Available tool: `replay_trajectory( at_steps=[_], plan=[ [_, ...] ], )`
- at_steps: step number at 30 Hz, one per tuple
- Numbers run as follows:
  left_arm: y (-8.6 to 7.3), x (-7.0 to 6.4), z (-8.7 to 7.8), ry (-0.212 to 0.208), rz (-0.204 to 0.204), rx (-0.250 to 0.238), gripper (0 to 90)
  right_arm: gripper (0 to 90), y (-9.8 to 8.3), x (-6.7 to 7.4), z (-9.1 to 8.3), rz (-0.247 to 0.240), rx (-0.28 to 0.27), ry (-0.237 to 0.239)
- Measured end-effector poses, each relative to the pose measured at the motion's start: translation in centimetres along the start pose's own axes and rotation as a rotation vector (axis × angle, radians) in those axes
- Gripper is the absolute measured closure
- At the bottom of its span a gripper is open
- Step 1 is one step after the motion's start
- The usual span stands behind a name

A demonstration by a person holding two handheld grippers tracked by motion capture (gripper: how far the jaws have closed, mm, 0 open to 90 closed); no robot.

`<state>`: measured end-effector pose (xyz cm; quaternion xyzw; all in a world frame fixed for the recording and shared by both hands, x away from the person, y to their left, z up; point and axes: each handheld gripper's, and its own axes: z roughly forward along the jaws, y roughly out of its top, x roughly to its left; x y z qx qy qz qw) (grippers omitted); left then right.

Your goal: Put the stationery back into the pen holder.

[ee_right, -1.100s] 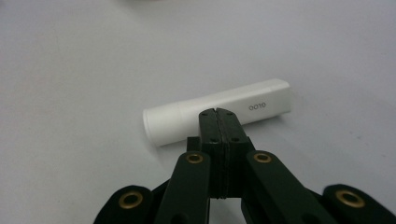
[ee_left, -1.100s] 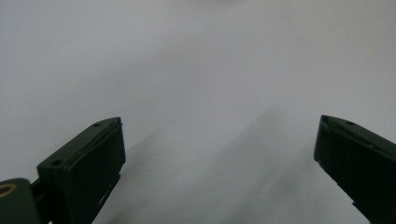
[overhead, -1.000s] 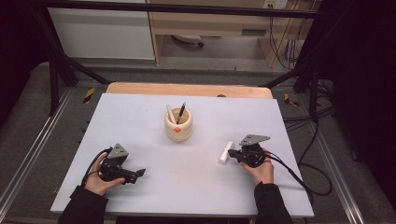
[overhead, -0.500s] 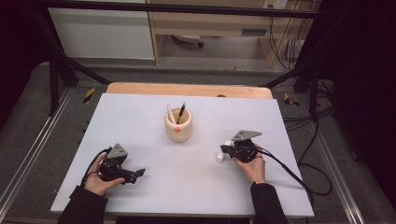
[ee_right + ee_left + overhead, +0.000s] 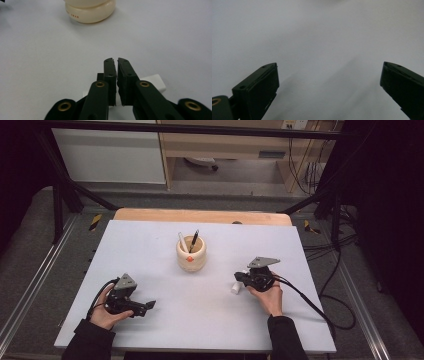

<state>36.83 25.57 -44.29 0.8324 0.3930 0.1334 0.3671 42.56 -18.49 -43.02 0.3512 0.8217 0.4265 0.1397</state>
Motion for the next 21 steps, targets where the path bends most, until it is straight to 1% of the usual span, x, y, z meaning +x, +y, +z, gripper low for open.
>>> replay_trajectory(
  at_steps=[3, 5, 7, 8, 9, 11, 14, 15, 18, 19, 21],
  plan=[
    [0.3, -0.4, 0.1, -0.001, -0.007, 0.003, 2.3, 70.1, -0.1, -0.1, -1.0, 0.021, -0.004, 0.002],
    [0.7, -0.9, 0.0, -0.008, -0.001, 0.000, 2.1, 59.5, -0.5, -0.2, -1.6, 0.044, 0.005, 0.001],
    [1.2, -1.5, 0.0, -0.019, -0.003, -0.008, 2.1, 52.2, -0.9, -0.4, -2.2, 0.053, 0.021, -0.013],
    [1.5, -1.8, 0.0, -0.026, -0.002, -0.010, 2.2, 48.7, -1.2, -0.5, -2.6, 0.062, 0.016, -0.018],
    [1.8, -2.1, 0.1, -0.028, 0.002, -0.009, 2.3, 44.3, -1.5, -0.6, -2.9, 0.072, 0.013, -0.015],
    [2.3, -2.7, 0.4, -0.025, -0.001, -0.002, 3.5, 36.8, -1.9, -0.7, -3.5, 0.081, 0.025, -0.018],
    [3.2, -3.7, 1.0, -0.032, 0.017, 0.008, 4.0, 28.2, -2.7, -0.8, -4.3, 0.086, 0.040, -0.033],
    [3.5, -4.0, 1.2, -0.035, 0.025, 0.014, 4.4, 25.5, -3.0, -0.9, -4.5, 0.082, 0.039, -0.039],
    [4.5, -5.0, 1.9, -0.053, 0.039, 0.021, 5.1, 19.4, -3.6, -1.0, -5.1, 0.095, 0.037, -0.044],
    [4.8, -5.3, 2.0, -0.057, 0.042, 0.021, 5.3, 16.5, -3.8, -1.0, -5.2, 0.089, 0.036, -0.048],
    [5.7, -5.9, 2.5, -0.068, 0.050, 0.022, 5.7, 11.1, -4.1, -1.0, -5.4, 0.092, 0.055, -0.049]
  ],
)
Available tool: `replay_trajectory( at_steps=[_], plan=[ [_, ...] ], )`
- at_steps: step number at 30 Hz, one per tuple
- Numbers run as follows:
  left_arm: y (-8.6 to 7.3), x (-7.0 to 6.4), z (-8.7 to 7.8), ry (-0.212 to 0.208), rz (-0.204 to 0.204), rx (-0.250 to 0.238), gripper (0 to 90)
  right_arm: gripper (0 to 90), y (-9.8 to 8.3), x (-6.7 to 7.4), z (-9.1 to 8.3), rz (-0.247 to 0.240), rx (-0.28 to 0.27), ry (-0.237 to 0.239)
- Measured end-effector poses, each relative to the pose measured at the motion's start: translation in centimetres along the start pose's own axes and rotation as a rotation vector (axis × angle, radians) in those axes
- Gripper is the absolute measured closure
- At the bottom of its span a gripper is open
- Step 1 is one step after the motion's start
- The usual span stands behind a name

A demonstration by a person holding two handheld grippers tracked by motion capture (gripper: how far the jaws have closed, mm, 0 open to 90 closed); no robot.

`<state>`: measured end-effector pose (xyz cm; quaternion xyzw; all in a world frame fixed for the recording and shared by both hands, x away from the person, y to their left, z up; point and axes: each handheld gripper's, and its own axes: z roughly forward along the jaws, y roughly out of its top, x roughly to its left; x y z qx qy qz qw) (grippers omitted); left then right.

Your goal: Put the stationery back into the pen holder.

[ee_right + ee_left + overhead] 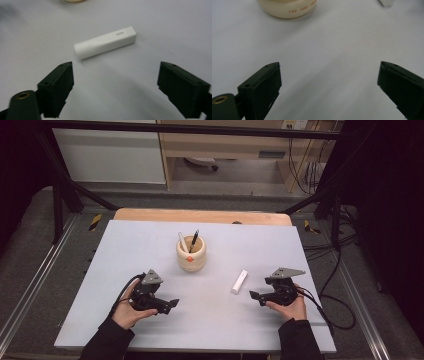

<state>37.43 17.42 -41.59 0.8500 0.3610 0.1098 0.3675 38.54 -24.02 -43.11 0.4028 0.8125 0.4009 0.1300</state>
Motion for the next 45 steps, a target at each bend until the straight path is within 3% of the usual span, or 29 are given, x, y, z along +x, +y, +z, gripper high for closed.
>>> replay_trajectory(
  at_steps=[10, 25, 35, 39, 45],
  plan=[
    [4.6, -2.8, 3.5, -0.003, 0.071, 0.041, 6.8, 2.1, -1.8, -0.3, -1.0, 0.010, 0.025, -0.001],
    [9.2, -5.9, 7.8, 0.001, 0.088, 0.063, 12.2, 0.7, -3.0, 0.0, -1.8, -0.001, 0.015, -0.001],
    [10.9, -7.8, 10.8, -0.015, 0.107, 0.075, 18.4, 0.7, -3.3, 0.0, -1.7, -0.017, 0.027, -0.002],
    [11.5, -8.7, 11.9, -0.002, 0.139, 0.087, 21.8, 0.7, -3.3, -0.1, -1.8, -0.016, 0.022, -0.001],
    [12.3, -9.8, 13.5, -0.005, 0.127, 0.128, 27.7, 0.7, -3.4, 0.0, -1.7, -0.024, 0.033, 0.003]
  ],
)
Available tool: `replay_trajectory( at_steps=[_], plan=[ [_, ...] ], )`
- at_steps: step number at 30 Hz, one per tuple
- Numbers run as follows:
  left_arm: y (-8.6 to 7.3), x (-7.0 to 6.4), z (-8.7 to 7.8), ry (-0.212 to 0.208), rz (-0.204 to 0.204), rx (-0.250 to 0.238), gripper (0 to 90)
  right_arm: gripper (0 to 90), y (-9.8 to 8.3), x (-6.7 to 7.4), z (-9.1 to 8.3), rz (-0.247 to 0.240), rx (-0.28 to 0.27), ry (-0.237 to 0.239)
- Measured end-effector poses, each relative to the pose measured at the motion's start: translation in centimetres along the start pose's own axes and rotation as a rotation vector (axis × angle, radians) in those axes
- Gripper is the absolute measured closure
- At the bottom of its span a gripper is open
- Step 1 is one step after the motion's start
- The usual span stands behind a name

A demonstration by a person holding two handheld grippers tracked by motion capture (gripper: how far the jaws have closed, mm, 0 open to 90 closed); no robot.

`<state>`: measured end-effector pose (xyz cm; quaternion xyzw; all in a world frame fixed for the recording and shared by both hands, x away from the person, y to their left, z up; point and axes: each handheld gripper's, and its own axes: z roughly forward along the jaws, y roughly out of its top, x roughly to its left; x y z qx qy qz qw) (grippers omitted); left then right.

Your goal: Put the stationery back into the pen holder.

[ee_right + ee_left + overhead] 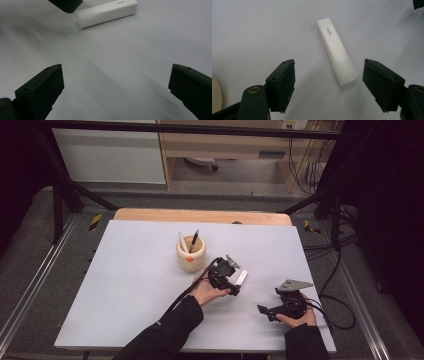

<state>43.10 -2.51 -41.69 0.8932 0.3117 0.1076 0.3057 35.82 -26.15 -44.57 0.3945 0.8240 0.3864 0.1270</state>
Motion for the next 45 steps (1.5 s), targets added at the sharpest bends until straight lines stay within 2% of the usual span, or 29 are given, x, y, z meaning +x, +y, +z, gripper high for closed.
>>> replay_trajectory(
  at_steps=[7, 17, 22, 31, 36, 45],
  plan=[
    [0.3, -0.8, 1.5, 0.009, -0.004, 0.040, 37.2, 0.8, 0.0, 0.0, 0.0, 0.001, 0.001, 0.003],
    [0.3, -1.3, 1.7, 0.005, -0.040, 0.065, 52.6, 0.9, 0.0, 0.0, 0.0, 0.001, 0.004, 0.009],
    [0.3, -1.6, 2.0, 0.009, -0.049, 0.079, 55.5, 0.9, 0.0, 0.0, 0.0, 0.003, 0.005, 0.011],
    [0.3, -2.1, 2.3, 0.036, -0.035, 0.092, 58.3, 1.0, 0.0, 0.0, 0.0, 0.002, 0.005, 0.014],
    [0.3, -2.2, 2.3, 0.046, -0.050, 0.097, 63.5, 1.0, 0.0, 0.0, 0.0, 0.002, 0.004, 0.015],
    [0.3, -1.8, 2.2, 0.030, -0.058, 0.100, 66.8, 1.1, 0.0, 0.0, 0.0, 0.004, 0.005, 0.017]
  ],
)
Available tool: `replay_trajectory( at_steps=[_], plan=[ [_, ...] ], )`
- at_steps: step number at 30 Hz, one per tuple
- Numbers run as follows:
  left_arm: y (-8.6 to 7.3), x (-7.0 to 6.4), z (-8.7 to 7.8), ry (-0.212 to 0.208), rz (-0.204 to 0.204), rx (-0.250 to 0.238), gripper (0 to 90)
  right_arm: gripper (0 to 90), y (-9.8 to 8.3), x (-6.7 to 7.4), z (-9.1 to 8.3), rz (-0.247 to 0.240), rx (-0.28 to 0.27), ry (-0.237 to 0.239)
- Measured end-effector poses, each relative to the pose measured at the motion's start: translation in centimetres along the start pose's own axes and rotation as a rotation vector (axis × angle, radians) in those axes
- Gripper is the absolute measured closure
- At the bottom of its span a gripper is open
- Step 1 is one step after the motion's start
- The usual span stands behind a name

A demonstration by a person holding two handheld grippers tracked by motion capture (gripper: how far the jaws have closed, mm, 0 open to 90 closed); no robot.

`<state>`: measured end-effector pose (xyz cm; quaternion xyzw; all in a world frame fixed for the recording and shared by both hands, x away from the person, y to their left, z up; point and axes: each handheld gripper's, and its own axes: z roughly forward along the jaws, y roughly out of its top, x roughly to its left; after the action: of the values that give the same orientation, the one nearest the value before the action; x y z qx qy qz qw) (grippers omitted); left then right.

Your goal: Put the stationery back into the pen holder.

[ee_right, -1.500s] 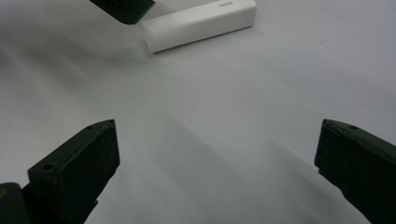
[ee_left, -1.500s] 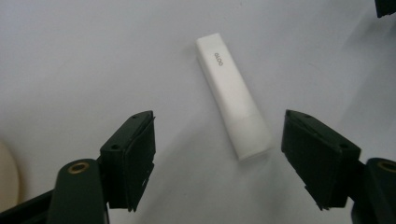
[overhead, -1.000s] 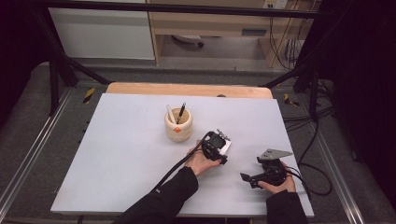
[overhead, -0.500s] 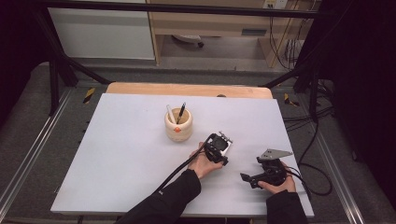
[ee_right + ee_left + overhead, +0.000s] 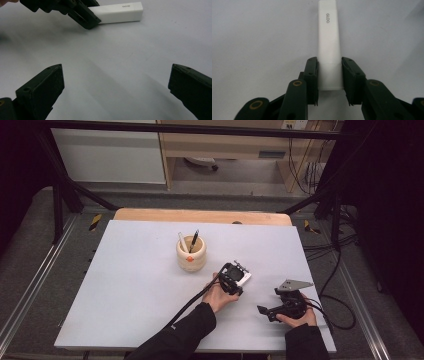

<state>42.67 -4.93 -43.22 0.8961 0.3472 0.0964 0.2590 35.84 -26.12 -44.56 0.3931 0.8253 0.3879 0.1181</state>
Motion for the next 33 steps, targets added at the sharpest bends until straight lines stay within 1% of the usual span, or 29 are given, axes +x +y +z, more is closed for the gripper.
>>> replay_trajectory(
  at_steps=[6, 11, 12, 16, 21, 23, 27, 30, 33],
  plan=[
    [-0.1, 0.3, -0.2, -0.016, 0.019, -0.004, 67.1, 1.1, 0.0, 0.0, 0.0, -0.006, -0.001, 0.001],
    [-0.1, 0.6, -1.1, -0.036, 0.031, -0.013, 67.1, 1.1, 0.0, 0.0, 0.0, -0.006, 0.001, 0.000],
    [-0.1, 0.7, -1.3, -0.034, 0.033, -0.016, 67.1, 1.1, 0.0, 0.0, 0.0, -0.006, -0.001, 0.001],
    [-0.5, 1.3, -2.1, -0.046, 0.037, -0.020, 67.2, 1.0, 0.0, 0.0, -0.1, -0.009, -0.007, 0.005],
    [-1.5, 2.3, -3.2, -0.059, 0.048, -0.021, 67.1, 1.0, 0.1, 0.2, 0.0, -0.006, -0.017, 0.008],
    [-2.0, 2.6, -3.7, -0.068, 0.045, -0.027, 67.1, 0.8, 0.1, 0.3, 0.0, -0.007, -0.021, 0.010],
    [-3.2, 3.3, -4.6, -0.084, 0.057, -0.023, 67.1, 0.7, 0.2, 0.5, 0.1, -0.011, -0.028, 0.017],
    [-4.1, 3.9, -5.3, -0.097, 0.065, -0.017, 67.1, 0.7, 0.4, 0.8, 0.2, -0.033, -0.031, 0.020],
    [-5.1, 4.5, -6.0, -0.099, 0.073, -0.014, 67.1, 0.7, 0.7, 1.2, 0.5, -0.048, -0.030, 0.020]
  ],
)
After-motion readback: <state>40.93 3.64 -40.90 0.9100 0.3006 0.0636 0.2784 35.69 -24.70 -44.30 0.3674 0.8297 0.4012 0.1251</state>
